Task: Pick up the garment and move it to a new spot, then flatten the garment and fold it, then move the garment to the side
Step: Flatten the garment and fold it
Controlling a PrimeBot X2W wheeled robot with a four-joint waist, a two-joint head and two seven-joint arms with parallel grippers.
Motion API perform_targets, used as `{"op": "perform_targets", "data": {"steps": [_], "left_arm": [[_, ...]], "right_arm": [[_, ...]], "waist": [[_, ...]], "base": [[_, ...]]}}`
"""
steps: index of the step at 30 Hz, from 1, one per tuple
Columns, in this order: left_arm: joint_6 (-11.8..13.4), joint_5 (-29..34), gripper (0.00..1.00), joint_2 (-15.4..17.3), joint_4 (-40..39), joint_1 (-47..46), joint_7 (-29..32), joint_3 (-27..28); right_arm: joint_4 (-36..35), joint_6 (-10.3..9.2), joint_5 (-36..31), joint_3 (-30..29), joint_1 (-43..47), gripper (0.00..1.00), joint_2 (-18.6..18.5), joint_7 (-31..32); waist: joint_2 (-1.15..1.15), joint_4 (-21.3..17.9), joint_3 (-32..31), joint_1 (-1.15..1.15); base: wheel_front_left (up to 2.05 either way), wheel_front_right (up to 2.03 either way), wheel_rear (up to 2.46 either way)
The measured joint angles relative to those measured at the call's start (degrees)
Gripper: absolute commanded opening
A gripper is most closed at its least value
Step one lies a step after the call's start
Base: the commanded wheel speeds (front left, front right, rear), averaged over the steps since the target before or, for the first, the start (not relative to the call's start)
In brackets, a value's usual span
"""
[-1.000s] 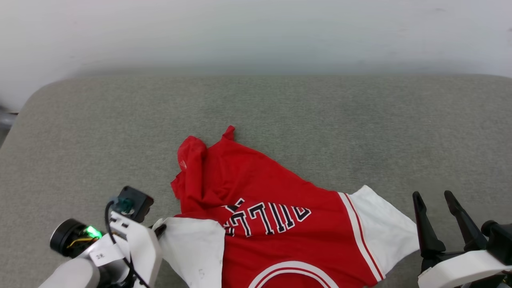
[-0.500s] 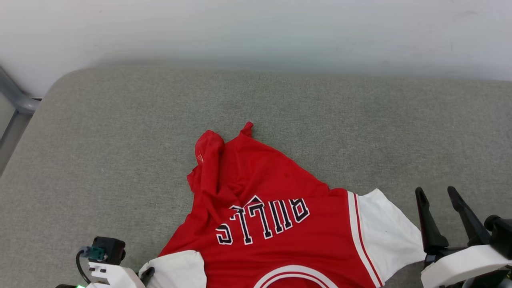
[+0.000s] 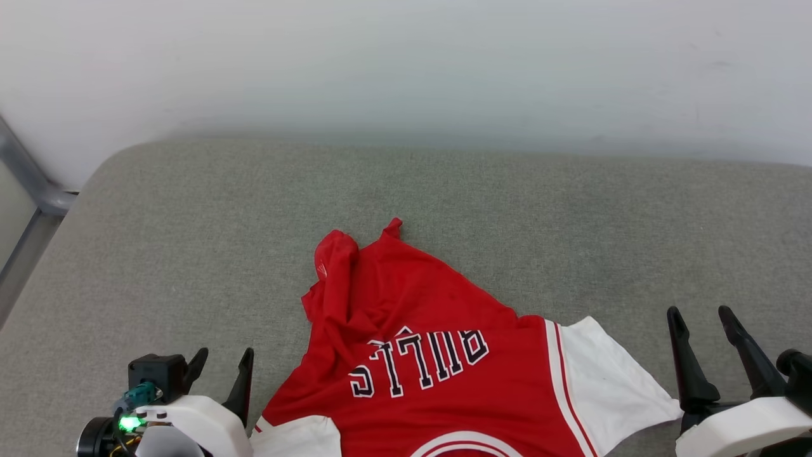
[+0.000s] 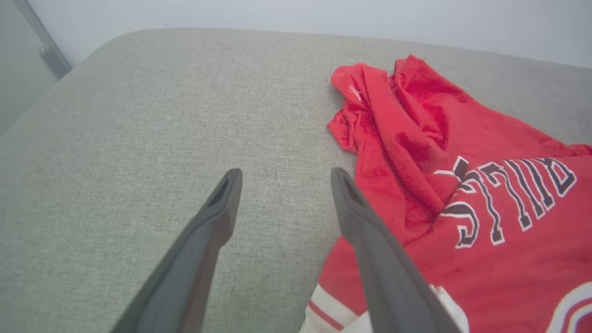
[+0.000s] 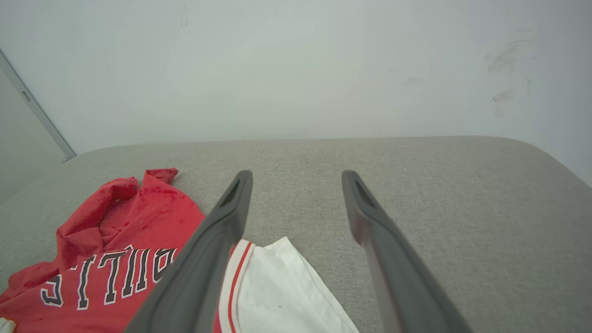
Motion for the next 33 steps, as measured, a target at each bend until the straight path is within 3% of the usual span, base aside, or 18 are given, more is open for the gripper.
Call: {"op": "perform_targets", "data": {"steps": [10, 18, 23, 33], "left_arm": [[4.2, 3.3, 1.00, -2.1, -6.5, -0.1, -6.3, 0.5], [6.9, 5.2, 1.00, -3.0, -11.7, -0.1, -8.3, 0.6], [7.6, 6.1, 1.00, -3.2, -13.9, -0.1, -8.5, 0.0], [7.4, 7.1, 1.00, -3.9, -15.7, -2.7, -9.2, -0.6]], "right_arm": [[0.3, 0.00, 1.1, -1.4, 1.8, 1.00, 0.0, 3.4], [7.5, 0.00, 2.2, -5.9, 3.7, 1.00, 0.0, 18.6], [11.2, 0.00, 1.8, -5.4, 1.0, 1.00, -1.7, 28.0], [20.6, 0.00, 5.0, -0.3, -9.0, 1.00, -7.4, 35.8]], "waist": [[0.00, -1.3, -1.9, 0.00], [0.00, -1.5, -2.2, 0.00], [0.00, -0.9, -1.7, 0.00], [0.00, 1.8, 3.2, 0.00]], "base": [[0.00, 0.00, 0.00], [0.00, 0.00, 0.00], [0.00, 0.00, 0.00], [0.00, 0.00, 0.00]]}}
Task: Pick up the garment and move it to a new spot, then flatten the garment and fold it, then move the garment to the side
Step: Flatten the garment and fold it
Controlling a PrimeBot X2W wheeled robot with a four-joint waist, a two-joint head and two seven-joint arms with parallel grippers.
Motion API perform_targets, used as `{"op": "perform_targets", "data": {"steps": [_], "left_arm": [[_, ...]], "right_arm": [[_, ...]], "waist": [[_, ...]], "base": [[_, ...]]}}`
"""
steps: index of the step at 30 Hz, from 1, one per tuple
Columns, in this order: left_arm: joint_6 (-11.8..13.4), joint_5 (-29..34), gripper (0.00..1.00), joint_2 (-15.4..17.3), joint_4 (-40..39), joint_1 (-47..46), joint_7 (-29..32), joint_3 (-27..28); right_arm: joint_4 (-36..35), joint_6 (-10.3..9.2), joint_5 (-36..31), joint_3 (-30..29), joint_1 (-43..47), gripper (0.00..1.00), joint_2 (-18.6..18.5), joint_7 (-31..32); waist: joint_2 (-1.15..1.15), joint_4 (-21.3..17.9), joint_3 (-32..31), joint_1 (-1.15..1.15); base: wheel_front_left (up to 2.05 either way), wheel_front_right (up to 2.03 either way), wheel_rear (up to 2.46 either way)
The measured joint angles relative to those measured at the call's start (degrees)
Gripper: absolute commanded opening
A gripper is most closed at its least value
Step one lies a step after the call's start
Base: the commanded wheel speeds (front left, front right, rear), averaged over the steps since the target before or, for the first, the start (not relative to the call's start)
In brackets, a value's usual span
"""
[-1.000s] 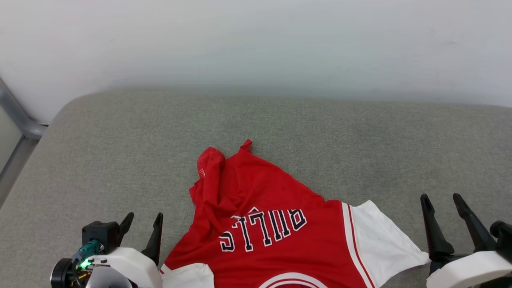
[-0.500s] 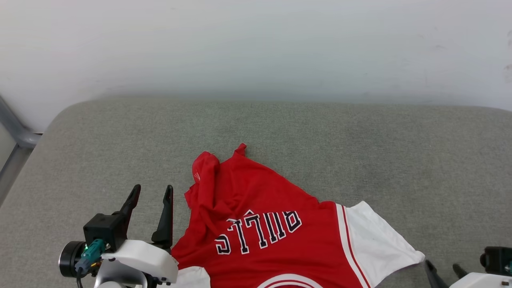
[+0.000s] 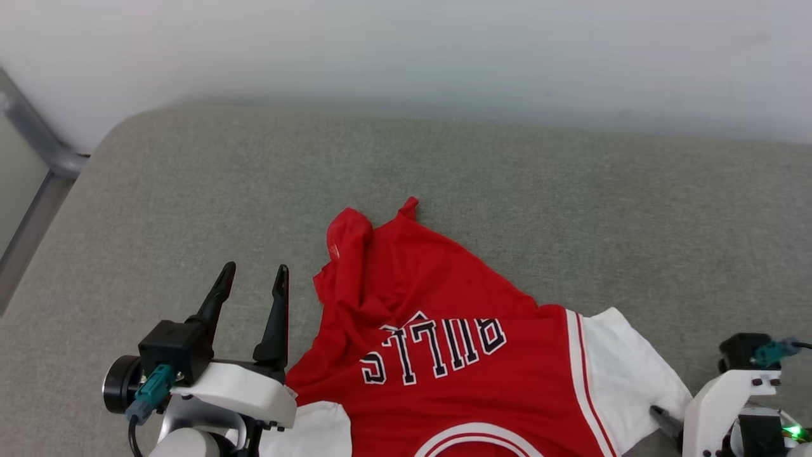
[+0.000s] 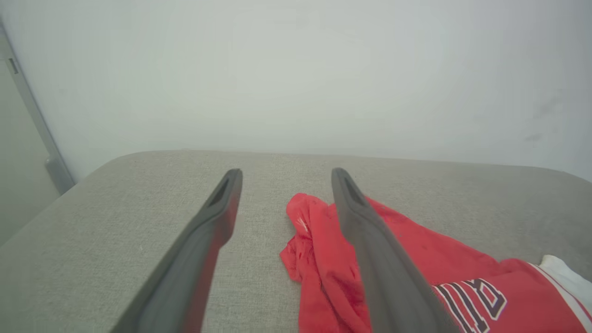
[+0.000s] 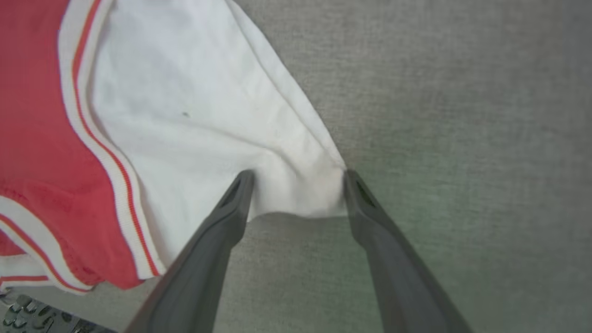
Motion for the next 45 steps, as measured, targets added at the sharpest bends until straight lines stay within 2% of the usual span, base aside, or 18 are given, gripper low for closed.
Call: {"op": "perform_targets", "data": {"steps": [3, 4, 6, 11, 15, 19, 20, 24, 29, 33, 37, 40, 45], "left_arm": [[-0.4, 0.0, 1.00, -0.3, 0.6, -0.5, -0.3, -0.1], [-0.4, 0.0, 1.00, -0.4, 0.8, -0.7, -0.5, 0.0], [-0.5, -0.1, 1.00, -0.5, 1.2, -0.7, -0.6, 0.1], [-0.5, -0.2, 1.00, -0.6, 2.0, -0.7, -0.9, 0.3], [-0.5, -0.2, 1.00, -0.5, 2.3, -0.8, -1.0, 0.4], [-0.5, -0.2, 1.00, -0.3, 2.6, -0.8, -1.0, 0.5], [-0.5, -0.2, 1.00, -0.2, 2.6, -0.9, -0.9, 0.2], [-1.8, -0.2, 1.00, 0.5, 3.1, -1.2, 1.2, -1.3], [-7.2, -2.5, 1.00, 3.6, 2.8, -1.1, 11.3, -6.2], [-11.8, -4.5, 1.00, 7.8, 0.4, -1.6, 22.4, -10.2], [-15.1, -6.1, 1.00, 10.3, -2.0, -2.4, 32.5, -14.3], [-17.5, -7.1, 1.00, 10.5, -2.5, -3.1, 38.0, -17.5], [-20.3, -7.0, 1.00, 8.2, -1.4, -5.2, 41.9, -21.7]], "right_arm": [[2.6, -0.02, 1.8, 2.1, -0.7, 1.00, -1.0, 3.7], [3.2, -0.02, 2.1, 2.7, -0.9, 0.89, -1.5, 5.0], [3.8, -0.04, 3.0, 2.9, -1.5, 0.00, -2.0, 7.1], [3.7, 0.00, 5.0, 3.5, -2.4, 0.00, -2.2, 7.8], [3.1, 0.04, 3.8, 2.8, -4.2, 0.00, -2.5, 3.2], [3.6, 0.03, 0.6, -0.7, -8.2, 0.00, -3.1, -1.3], [4.6, 0.03, -2.1, -4.2, -10.3, 0.00, -3.2, -3.7], [5.5, 0.03, -3.7, -8.8, -11.8, 0.00, -2.8, -4.8], [5.2, 0.02, -5.3, -12.0, -11.2, 0.00, -1.6, -5.3], [4.5, 0.02, -5.6, -12.1, -10.3, 0.00, -0.3, -5.1], [3.7, 0.01, -5.9, -11.3, -10.1, 0.00, 0.8, -5.2], [3.1, 0.01, -6.0, -10.5, -10.1, 0.00, 1.4, -5.2], [1.7, 0.01, -5.9, -9.2, -10.5, 0.00, 1.7, -5.1]], "waist": [[0.00, 1.1, 1.3, 0.00], [0.00, 1.4, 1.7, 0.00], [0.00, 1.8, 2.4, 0.00], [0.00, 2.0, 2.9, 0.00], [0.00, 1.3, 2.6, 0.00], [0.00, 0.4, 2.2, 0.00], [0.00, -0.1, 2.0, 0.00], [0.00, -0.4, 1.8, 0.00], [0.00, -0.7, 1.3, 0.00], [0.00, -1.4, 1.0, 0.00], [0.00, -2.1, 1.2, 0.00], [0.00, -2.6, 1.9, 0.00], [0.00, -3.4, 3.4, 0.00]], "base": [[0.00, 0.00, 0.00], [0.00, 0.00, 0.00], [0.00, 0.00, 0.00], [0.00, 0.00, 0.00], [0.00, 0.00, 0.00], [0.00, 0.00, 0.00], [0.00, 0.00, 0.00], [0.00, 0.00, 0.00], [0.00, 0.00, 0.00], [0.00, 0.00, 0.00], [0.00, 0.00, 0.00], [0.00, 0.00, 0.00], [0.00, 0.00, 0.00]]}}
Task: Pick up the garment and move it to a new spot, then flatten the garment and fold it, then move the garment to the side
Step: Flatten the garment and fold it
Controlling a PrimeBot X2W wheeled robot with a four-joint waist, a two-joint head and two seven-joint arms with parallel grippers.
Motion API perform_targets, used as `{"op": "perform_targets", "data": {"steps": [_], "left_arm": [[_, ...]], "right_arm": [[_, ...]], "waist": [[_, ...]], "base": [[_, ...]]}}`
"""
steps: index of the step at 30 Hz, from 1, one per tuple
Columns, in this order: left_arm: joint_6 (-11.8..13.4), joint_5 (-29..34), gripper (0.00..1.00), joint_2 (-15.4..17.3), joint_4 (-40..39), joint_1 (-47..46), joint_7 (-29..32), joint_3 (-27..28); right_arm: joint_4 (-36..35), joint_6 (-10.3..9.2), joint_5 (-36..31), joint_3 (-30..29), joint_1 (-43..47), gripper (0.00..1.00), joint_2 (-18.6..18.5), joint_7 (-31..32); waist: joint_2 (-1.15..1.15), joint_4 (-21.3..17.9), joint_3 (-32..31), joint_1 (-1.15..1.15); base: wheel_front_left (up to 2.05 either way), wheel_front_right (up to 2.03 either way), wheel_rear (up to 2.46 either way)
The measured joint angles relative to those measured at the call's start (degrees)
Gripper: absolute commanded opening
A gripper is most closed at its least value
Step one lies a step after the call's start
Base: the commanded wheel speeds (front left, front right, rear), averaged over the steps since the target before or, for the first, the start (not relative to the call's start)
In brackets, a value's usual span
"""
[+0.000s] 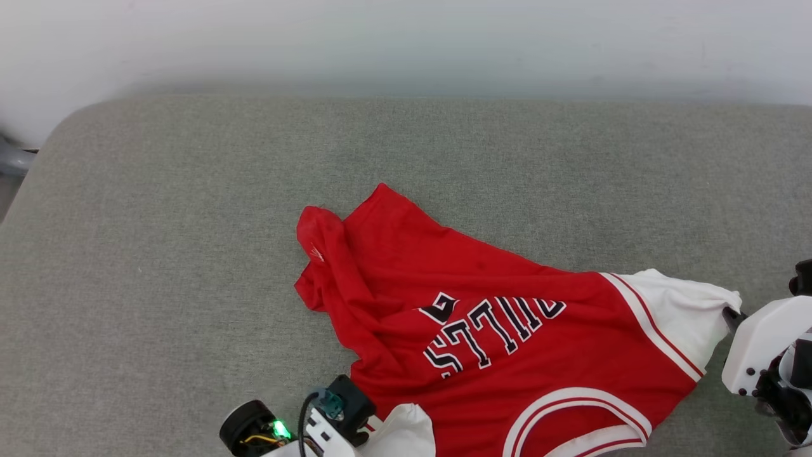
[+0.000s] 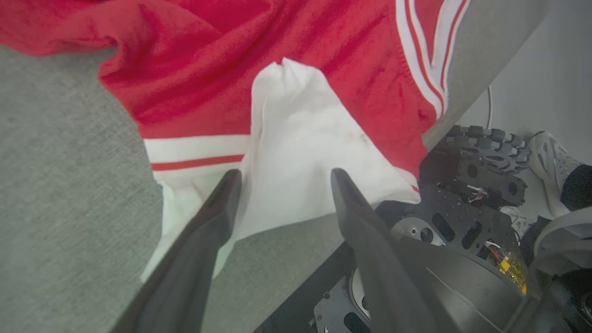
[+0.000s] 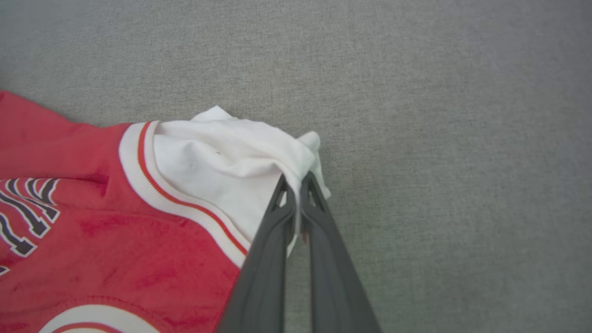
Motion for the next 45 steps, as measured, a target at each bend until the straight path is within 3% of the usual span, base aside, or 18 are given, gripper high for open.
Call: {"op": "perform_targets", "data": {"steps": [9, 10, 11, 12, 13, 21, 33, 40, 45], "left_arm": [[-2.4, 0.3, 1.00, -4.2, 8.9, -3.6, 4.2, -5.8], [-2.5, 0.2, 0.87, -4.6, 10.0, -4.1, 4.9, -6.2], [-2.6, 0.0, 0.41, -5.1, 10.7, -4.4, 5.4, -6.7], [-2.7, -0.2, 0.05, -5.4, 11.4, -4.7, 5.4, -6.9], [-2.9, -0.2, 0.00, -5.5, 12.1, -5.1, 5.3, -7.2], [-2.3, 0.6, 0.00, -5.5, 13.8, -5.4, -1.7, -5.8], [6.3, 1.0, 0.00, -1.7, 6.7, -7.9, -14.3, 7.1], [8.2, -2.0, 0.00, -5.3, 10.7, -15.8, -20.2, 14.5], [8.2, -2.2, 0.00, -8.1, 16.6, -25.0, -24.2, 18.0]], "right_arm": [[-2.6, 0.00, 0.8, 1.0, -0.5, 0.00, 0.3, 0.4], [-2.8, 0.00, 0.9, 1.2, -0.5, 0.00, 0.3, 0.4], [-3.1, 0.00, 0.9, 1.2, -0.4, 0.00, 0.3, 0.4], [-3.5, -0.01, 0.9, 1.2, -0.4, 0.00, 0.3, 0.2], [-3.7, 0.00, 0.9, 1.2, -0.4, 0.00, 0.3, 0.0], [-5.0, 0.00, 1.0, 0.0, 1.1, 0.00, 0.4, -1.2], [-6.6, 0.00, 0.8, 1.3, 0.9, 0.00, 0.5, -4.2], [-6.4, 0.00, 0.5, 2.4, -5.9, 0.00, -1.5, -5.6], [-4.8, 0.00, -0.2, 3.7, -14.4, 0.00, -2.7, -7.2]], "waist": [[0.00, -0.9, 1.9, 0.00], [0.00, -0.9, 1.9, 0.00], [0.00, -0.9, 1.9, -0.01], [0.00, -0.9, 1.9, -0.01], [0.00, -0.9, 1.8, -0.01], [0.00, 0.1, -0.1, 0.00], [0.00, 1.6, -4.7, 0.00], [0.00, 1.2, -4.2, 0.00], [0.00, 0.8, -2.3, 0.00]], "base": [[0.00, 0.00, 0.00], [0.00, 0.00, 0.00], [0.00, 0.00, 0.00], [0.00, 0.00, 0.00], [0.00, 0.00, 0.00], [0.00, 0.00, 0.00], [0.00, 0.00, 0.00], [0.00, 0.00, 0.00], [0.00, 0.00, 0.00]]}}
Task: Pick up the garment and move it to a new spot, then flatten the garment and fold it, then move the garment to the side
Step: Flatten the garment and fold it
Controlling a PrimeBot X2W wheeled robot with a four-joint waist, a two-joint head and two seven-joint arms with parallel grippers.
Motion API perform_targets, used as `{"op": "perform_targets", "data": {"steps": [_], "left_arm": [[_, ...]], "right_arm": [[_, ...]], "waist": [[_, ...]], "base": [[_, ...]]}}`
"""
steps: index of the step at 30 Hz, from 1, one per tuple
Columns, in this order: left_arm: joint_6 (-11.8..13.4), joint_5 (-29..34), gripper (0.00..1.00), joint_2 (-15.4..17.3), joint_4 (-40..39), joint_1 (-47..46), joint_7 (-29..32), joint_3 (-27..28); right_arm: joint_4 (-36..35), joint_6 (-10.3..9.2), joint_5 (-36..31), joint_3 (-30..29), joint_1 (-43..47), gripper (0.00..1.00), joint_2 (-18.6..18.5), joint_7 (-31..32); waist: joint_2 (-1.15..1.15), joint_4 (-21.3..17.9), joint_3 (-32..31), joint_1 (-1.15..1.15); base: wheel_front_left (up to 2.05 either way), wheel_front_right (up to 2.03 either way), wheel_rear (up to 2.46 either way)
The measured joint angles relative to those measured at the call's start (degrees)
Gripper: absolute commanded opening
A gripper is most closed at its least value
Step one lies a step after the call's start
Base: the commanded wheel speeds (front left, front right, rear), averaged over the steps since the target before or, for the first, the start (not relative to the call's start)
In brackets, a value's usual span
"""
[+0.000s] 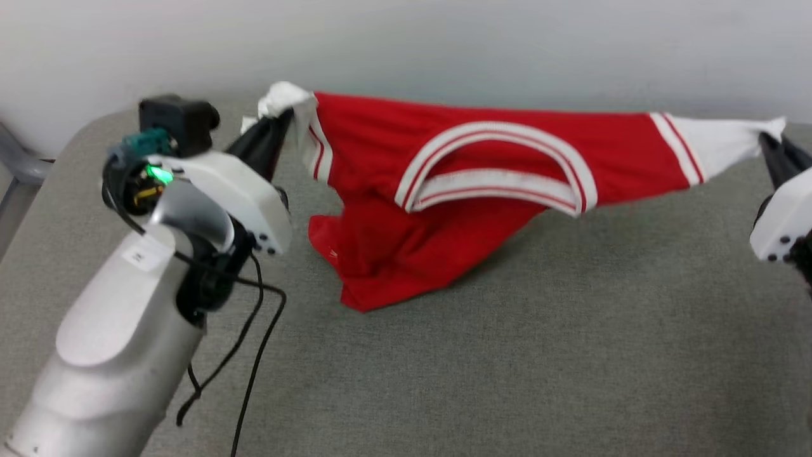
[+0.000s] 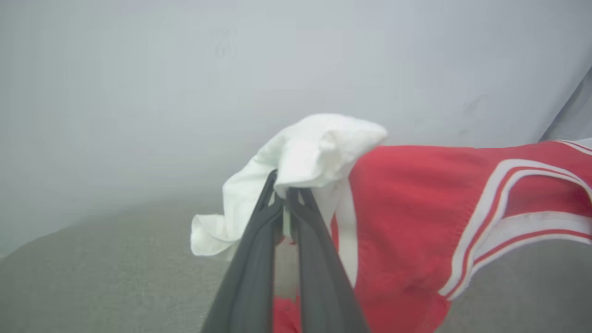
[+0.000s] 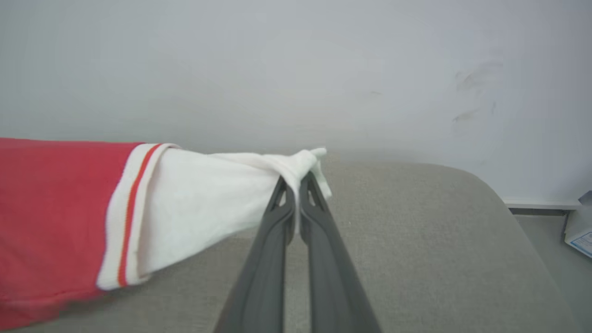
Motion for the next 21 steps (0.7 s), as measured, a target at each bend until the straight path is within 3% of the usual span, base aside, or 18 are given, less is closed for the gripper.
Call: {"op": "perform_targets", "data": {"steps": [11, 21], "left_arm": [[-2.0, 2.3, 0.00, -3.1, 16.3, -24.4, -7.2, 4.3], [-5.1, 3.2, 0.00, -2.4, 28.2, -42.9, -13.1, 7.3]], "right_arm": [[8.0, 0.02, -3.1, 1.9, -25.0, 0.00, -1.6, -4.8], [19.1, 0.03, -6.3, 3.7, -47.7, 0.00, -1.2, -11.1]], "waist": [[0.00, -1.5, 7.8, 0.01], [0.00, -4.1, 16.0, 0.01]], "base": [[0.00, 0.00, 0.00], [0.00, 0.00, 0.00]]}}
